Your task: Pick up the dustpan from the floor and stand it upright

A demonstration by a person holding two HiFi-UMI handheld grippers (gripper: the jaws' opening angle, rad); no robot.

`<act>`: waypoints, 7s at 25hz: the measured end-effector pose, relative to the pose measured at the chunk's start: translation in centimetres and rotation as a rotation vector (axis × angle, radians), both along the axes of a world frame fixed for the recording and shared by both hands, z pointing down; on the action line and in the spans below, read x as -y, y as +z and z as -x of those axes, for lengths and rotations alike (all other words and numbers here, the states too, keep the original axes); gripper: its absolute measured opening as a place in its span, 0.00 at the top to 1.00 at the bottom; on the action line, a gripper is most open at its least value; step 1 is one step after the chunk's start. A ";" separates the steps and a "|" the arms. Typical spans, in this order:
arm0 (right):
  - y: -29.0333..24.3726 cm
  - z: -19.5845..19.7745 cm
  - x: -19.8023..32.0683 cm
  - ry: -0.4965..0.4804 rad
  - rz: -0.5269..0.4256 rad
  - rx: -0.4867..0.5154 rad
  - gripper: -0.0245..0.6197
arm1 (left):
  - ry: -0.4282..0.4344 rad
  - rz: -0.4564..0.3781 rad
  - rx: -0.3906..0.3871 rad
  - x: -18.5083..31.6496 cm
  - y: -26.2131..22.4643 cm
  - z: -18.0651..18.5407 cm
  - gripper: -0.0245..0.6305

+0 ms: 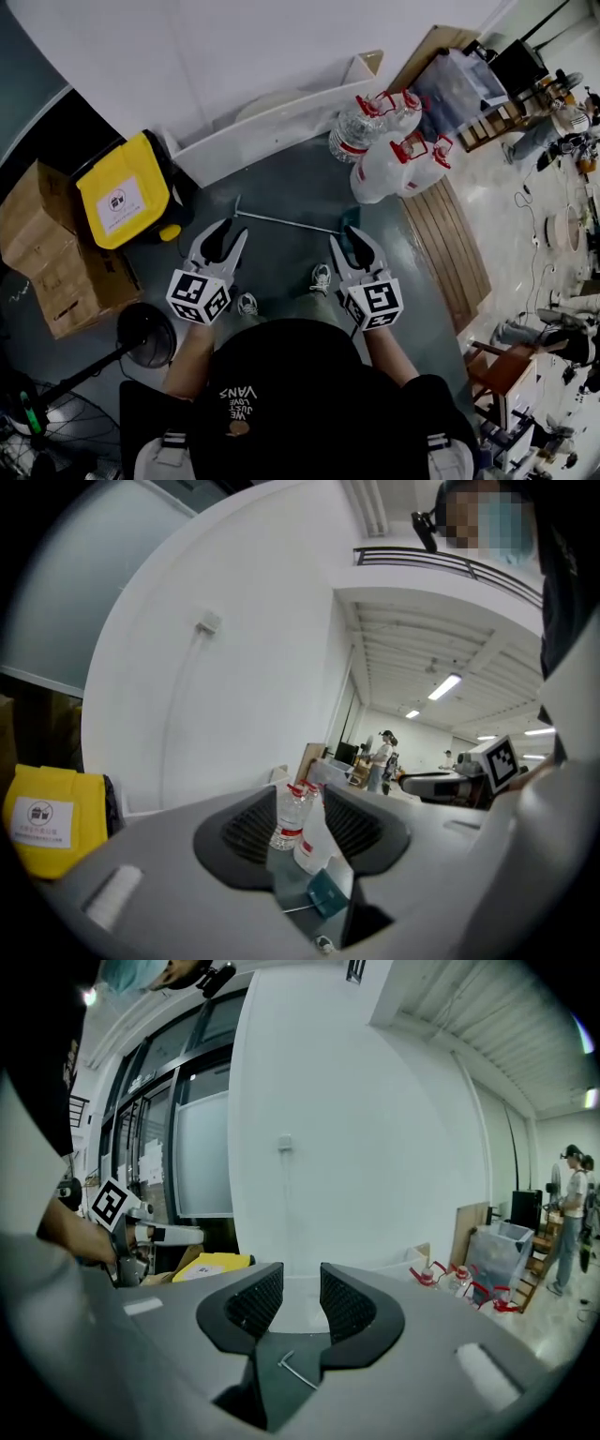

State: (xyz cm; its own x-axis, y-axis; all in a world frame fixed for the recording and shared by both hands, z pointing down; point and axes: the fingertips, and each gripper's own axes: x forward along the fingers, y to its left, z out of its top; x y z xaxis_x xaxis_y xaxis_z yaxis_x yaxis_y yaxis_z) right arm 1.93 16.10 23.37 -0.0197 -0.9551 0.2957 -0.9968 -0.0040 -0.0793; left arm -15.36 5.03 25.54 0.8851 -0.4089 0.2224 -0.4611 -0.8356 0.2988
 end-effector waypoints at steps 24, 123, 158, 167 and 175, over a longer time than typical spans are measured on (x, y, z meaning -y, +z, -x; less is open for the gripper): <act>13.8 -10.2 8.7 -0.255 0.237 -0.064 0.80 | -0.288 0.297 0.028 8.8 15.1 -7.9 0.70; 71.2 -11.0 11.2 -0.603 0.846 -0.243 0.84 | -0.206 0.596 -0.025 18.6 55.4 -16.6 0.75; 37.2 -5.5 20.9 -0.029 0.372 0.082 0.85 | -0.031 0.121 0.220 28.0 34.5 -4.9 0.76; 35.7 -3.0 22.7 -0.036 0.329 0.103 0.85 | 0.078 -0.037 0.332 31.3 33.0 -3.2 0.76; 36.2 -1.2 23.4 -0.037 0.327 0.119 0.85 | 0.205 -0.181 0.455 33.6 32.8 -2.4 0.76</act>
State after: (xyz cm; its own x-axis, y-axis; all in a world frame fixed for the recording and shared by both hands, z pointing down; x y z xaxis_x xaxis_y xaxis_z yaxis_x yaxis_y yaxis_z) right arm 3.09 -7.30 59.55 -0.1049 -0.8080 0.5798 -0.9807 -0.0125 -0.1950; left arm -12.94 -28.59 58.31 0.7815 -0.3048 0.5444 -0.3319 -0.9419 -0.0510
